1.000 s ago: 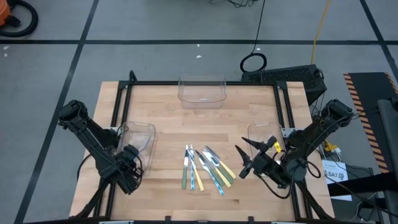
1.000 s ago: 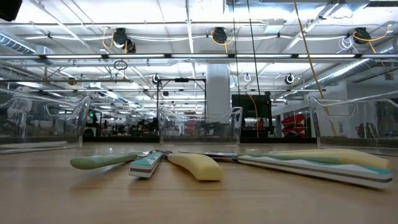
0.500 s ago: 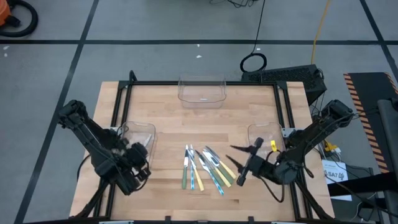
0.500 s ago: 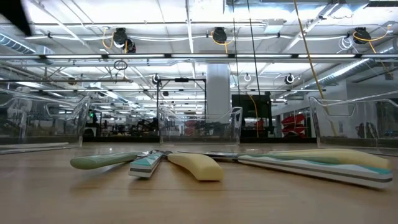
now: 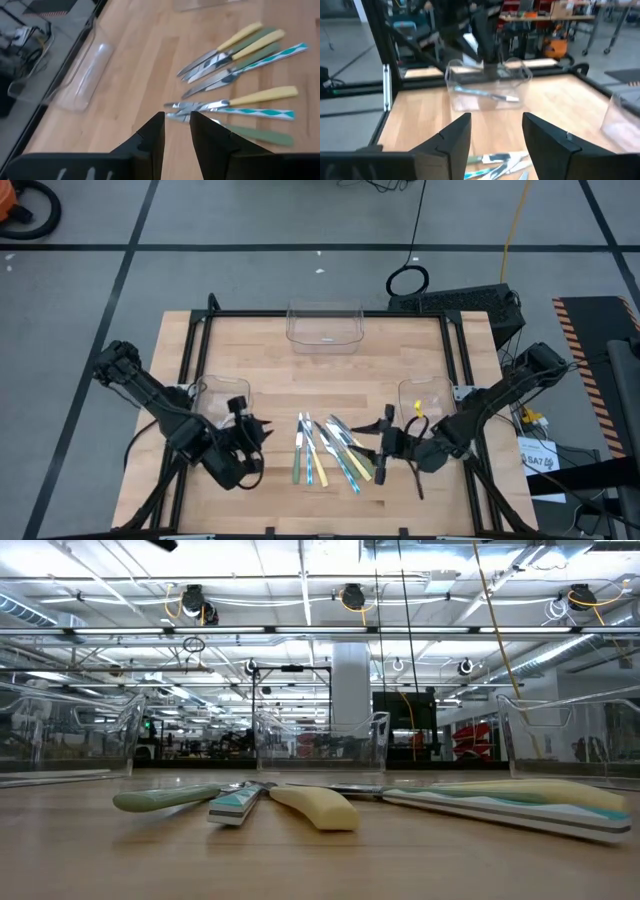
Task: Sort silverware by color (type)
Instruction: Put the right white and blue patterned knife into the bottom left transparent bin
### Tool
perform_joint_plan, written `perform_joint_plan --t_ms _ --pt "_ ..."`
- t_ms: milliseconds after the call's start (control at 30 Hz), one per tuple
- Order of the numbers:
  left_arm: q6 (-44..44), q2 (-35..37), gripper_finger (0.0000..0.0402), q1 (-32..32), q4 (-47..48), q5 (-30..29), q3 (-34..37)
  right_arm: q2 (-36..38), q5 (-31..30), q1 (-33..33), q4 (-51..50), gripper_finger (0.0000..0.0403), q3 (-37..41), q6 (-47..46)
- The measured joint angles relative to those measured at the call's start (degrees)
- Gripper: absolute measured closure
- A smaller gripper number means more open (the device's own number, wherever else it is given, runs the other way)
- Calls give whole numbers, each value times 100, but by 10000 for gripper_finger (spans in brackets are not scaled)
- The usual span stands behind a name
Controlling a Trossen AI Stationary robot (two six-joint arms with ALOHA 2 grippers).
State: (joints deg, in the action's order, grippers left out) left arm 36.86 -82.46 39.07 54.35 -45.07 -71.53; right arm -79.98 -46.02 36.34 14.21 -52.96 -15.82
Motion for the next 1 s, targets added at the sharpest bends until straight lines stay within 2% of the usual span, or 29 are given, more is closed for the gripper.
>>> perform_joint_plan --t_ms 233,567,800,1000 --pt "-352 0 300 -18 -540 1 0 -818 581 49 -1452 232 -1069 -878" --pt "-343 -645 300 46 -707 77 -4 -1955 656 276 -3220 232 -2370 -2113" --pt "-873 -1171 300 42 -1398 670 -4 -2805 1450 274 -4305 232 -3201 -3235" --pt "-770 -1209 300 118 -1575 754 -2 -3299 2070 240 -5204 232 -3610 -4431"
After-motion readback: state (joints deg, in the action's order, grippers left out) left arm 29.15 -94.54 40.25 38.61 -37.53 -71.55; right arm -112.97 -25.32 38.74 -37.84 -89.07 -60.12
